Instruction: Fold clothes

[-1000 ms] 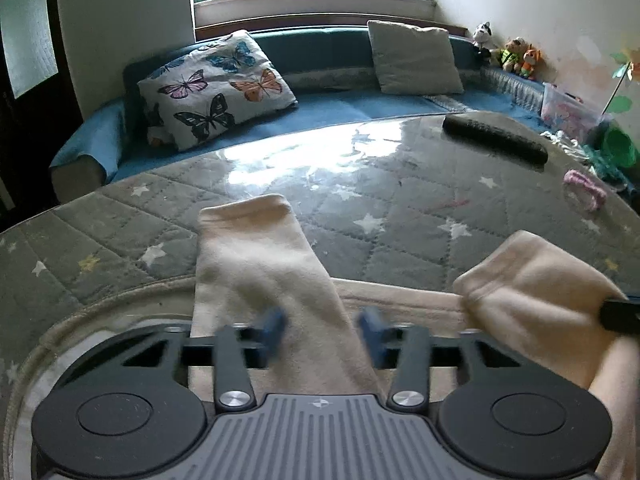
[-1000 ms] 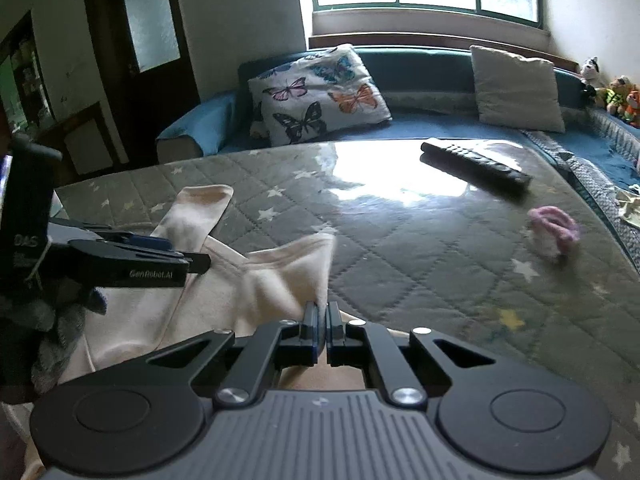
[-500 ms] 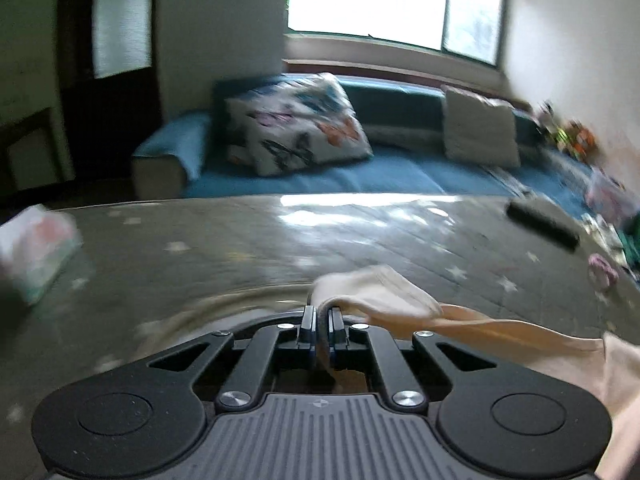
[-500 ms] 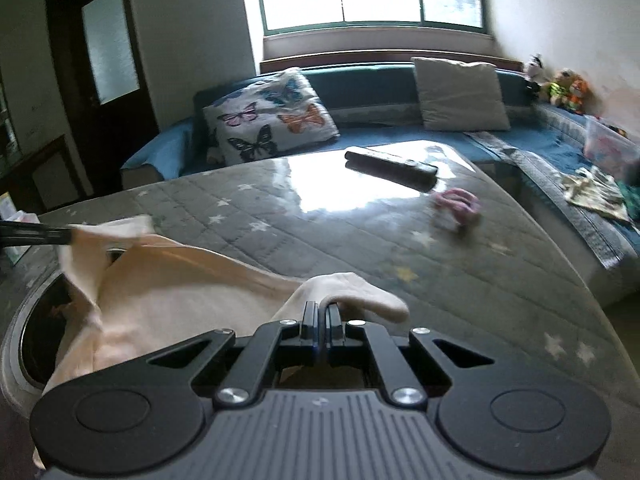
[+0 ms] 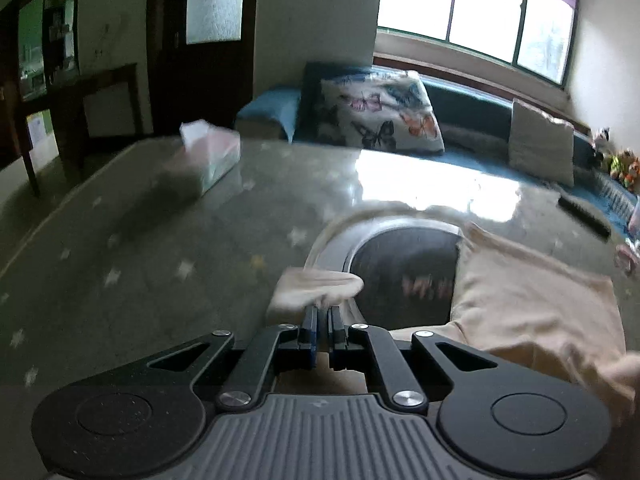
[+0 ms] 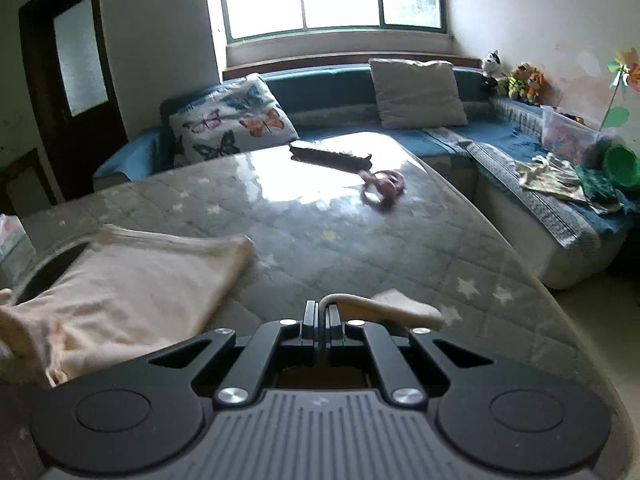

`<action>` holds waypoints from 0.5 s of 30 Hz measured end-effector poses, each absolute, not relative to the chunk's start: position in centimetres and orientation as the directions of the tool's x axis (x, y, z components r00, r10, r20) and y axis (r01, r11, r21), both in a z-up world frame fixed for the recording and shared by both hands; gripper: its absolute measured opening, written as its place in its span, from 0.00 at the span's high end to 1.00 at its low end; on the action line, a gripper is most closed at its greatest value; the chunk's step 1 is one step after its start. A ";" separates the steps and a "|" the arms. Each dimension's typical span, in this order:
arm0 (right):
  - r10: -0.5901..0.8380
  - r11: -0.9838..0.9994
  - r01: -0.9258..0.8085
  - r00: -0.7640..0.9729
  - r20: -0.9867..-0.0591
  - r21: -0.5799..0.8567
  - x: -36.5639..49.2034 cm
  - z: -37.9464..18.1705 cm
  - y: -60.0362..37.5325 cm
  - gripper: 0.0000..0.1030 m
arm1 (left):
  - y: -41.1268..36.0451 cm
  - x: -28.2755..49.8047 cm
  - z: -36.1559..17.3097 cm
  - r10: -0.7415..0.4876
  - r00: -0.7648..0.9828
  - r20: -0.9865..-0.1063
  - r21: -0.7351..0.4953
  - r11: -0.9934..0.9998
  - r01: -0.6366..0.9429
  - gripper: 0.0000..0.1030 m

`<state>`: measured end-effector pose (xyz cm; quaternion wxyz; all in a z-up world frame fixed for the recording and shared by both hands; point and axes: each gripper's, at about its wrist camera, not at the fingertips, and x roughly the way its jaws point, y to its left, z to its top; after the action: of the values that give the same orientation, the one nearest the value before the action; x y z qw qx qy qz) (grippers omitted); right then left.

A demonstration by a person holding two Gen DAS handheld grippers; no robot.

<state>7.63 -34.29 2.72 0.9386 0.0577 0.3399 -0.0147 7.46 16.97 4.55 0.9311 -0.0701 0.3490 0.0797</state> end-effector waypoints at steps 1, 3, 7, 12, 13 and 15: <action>0.007 0.993 0.071 0.761 -0.648 0.094 7.5 2.5 -34.4 0.98 | 17.1 7.0 4.2 0.099 0.733 -0.673 -0.069 0.978 -0.195 0.95; 0.001 0.993 0.077 0.747 -0.665 0.087 7.1 2.0 -34.6 0.97 | 17.0 6.2 3.5 0.097 0.713 -0.694 -0.053 0.981 -0.185 0.94; 0.000 0.995 0.070 0.731 -0.683 0.075 6.7 1.7 -34.7 0.94 | 16.6 4.8 2.5 0.097 0.689 -0.718 -0.012 0.988 -0.152 0.90; 0.013 0.998 0.028 0.738 -0.674 0.050 5.4 2.7 -34.4 0.90 | 15.6 2.8 3.4 0.088 0.727 -0.680 0.033 0.995 -0.090 0.75; 0.021 0.999 0.010 0.742 -0.670 0.043 5.0 3.1 -34.1 0.88 | 15.2 2.5 3.7 0.078 0.742 -0.666 0.041 0.997 -0.068 0.71; 0.044 0.999 -0.018 0.748 -0.662 0.046 4.4 3.7 -33.7 0.88 | 14.1 1.9 4.3 0.033 0.768 -0.640 0.046 0.999 -0.005 0.66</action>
<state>4.41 -33.74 3.72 0.9346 0.0185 0.3547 0.0167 1.91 14.13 4.34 0.9400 0.0206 0.3405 0.0103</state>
